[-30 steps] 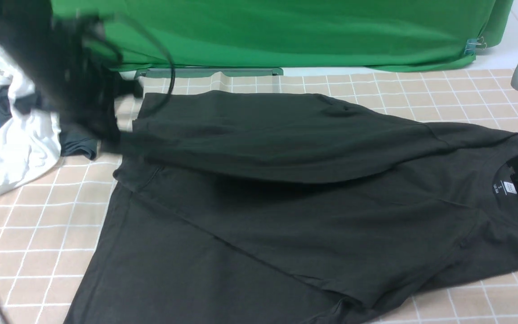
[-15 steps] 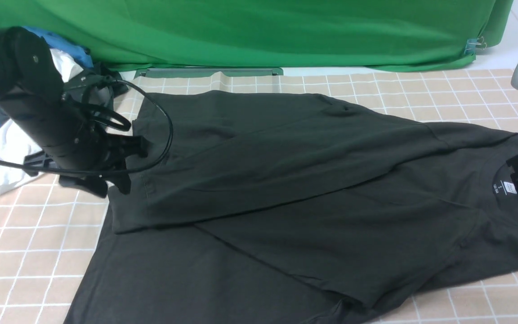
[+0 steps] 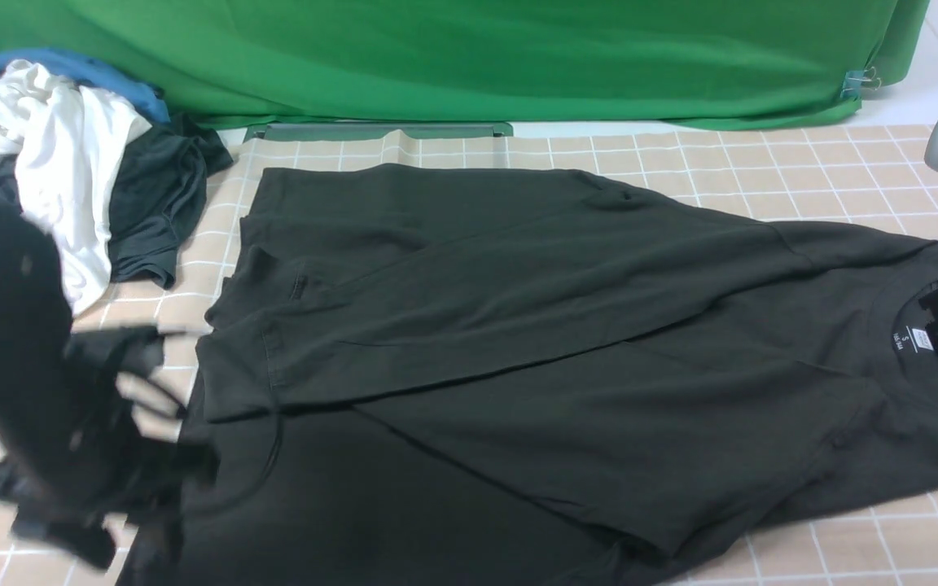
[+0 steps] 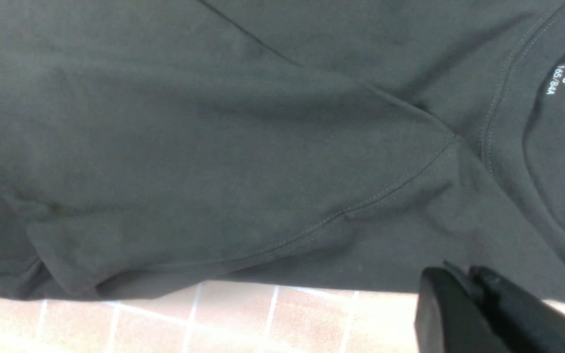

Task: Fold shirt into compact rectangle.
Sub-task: 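Grasp the near edge of the shirt at its hem and shoulder corners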

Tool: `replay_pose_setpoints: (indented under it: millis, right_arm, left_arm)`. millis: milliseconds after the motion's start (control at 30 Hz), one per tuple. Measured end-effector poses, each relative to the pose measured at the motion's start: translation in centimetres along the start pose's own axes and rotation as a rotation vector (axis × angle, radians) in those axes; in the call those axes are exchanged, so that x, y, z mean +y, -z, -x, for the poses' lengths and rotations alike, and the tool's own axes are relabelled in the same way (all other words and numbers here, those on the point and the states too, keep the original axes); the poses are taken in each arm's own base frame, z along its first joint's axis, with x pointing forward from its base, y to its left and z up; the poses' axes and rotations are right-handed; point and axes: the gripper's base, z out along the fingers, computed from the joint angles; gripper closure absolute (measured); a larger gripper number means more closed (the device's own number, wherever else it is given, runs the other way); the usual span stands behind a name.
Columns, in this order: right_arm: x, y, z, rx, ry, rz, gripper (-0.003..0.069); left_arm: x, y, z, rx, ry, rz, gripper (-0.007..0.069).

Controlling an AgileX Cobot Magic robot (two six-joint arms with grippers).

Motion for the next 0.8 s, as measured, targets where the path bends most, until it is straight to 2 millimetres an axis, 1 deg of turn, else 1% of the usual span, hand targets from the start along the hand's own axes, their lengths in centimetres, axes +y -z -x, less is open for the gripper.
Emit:
replay_pose_setpoints:
  millis: [33,133,167,233,333,400,433,533,567,600,633,667,700,800]
  right_arm:
    - [0.0,0.0,0.0,0.000,0.000,0.001,0.0568]
    - [0.1,0.0,0.0,-0.001,-0.006,0.009,0.0568]
    - [0.1,0.0,0.0,-0.003,-0.010,0.014,0.0567]
    - [0.2,0.0,0.0,-0.004,-0.012,0.017,0.0567]
    - [0.2,0.0,0.0,-0.003,-0.013,0.018,0.0567]
    - [0.2,0.0,-0.1,0.012,-0.011,0.024,0.0567]
    - [0.3,0.0,-0.3,0.027,0.001,0.029,0.0567]
    - [0.4,0.1,-0.7,0.073,0.029,0.041,0.0567]
    - [0.4,0.1,-0.8,0.091,0.035,0.047,0.0566]
    - [0.4,0.1,-1.0,0.105,0.037,0.050,0.0559]
    - [0.5,0.1,-1.1,0.117,0.037,0.053,0.0546]
    - [0.5,0.1,-1.1,0.117,0.037,0.053,0.0546]
    - [0.5,0.1,-1.2,0.128,0.037,0.056,0.0516]
    - [0.8,-0.5,-1.7,0.152,0.047,0.062,0.0402]
  left_arm:
    - [0.2,-0.5,-0.6,0.001,-0.003,0.009,0.0240]
    - [0.4,-1.4,-1.3,-0.010,-0.003,0.015,0.0216]
    - [0.5,-1.9,-1.5,-0.028,0.002,0.011,0.0187]
    - [0.5,-2.6,-1.6,-0.065,0.009,0.006,0.0159]
    - [0.6,-2.8,-1.8,-0.082,0.014,0.002,0.0157]
    - [0.6,-2.8,-1.8,-0.085,0.016,-0.001,0.0198]
    - [0.6,-2.8,-1.9,-0.087,0.015,0.000,0.0242]
    - [0.5,-2.8,-1.7,-0.104,0.015,-0.015,0.0421]
    - [0.3,-2.8,-1.7,-0.108,0.014,-0.028,0.0506]
    - [0.2,-2.7,-1.7,-0.109,0.008,-0.039,0.0551]
    - [0.1,-2.7,-1.7,-0.106,0.008,-0.049,0.0576]
    - [0.1,-2.7,-1.8,-0.105,0.002,-0.051,0.0579]
    - [0.0,-2.6,-1.9,-0.098,0.003,-0.064,0.0590]
    - [-0.1,-1.4,-2.4,-0.118,-0.014,-0.073,0.0590]
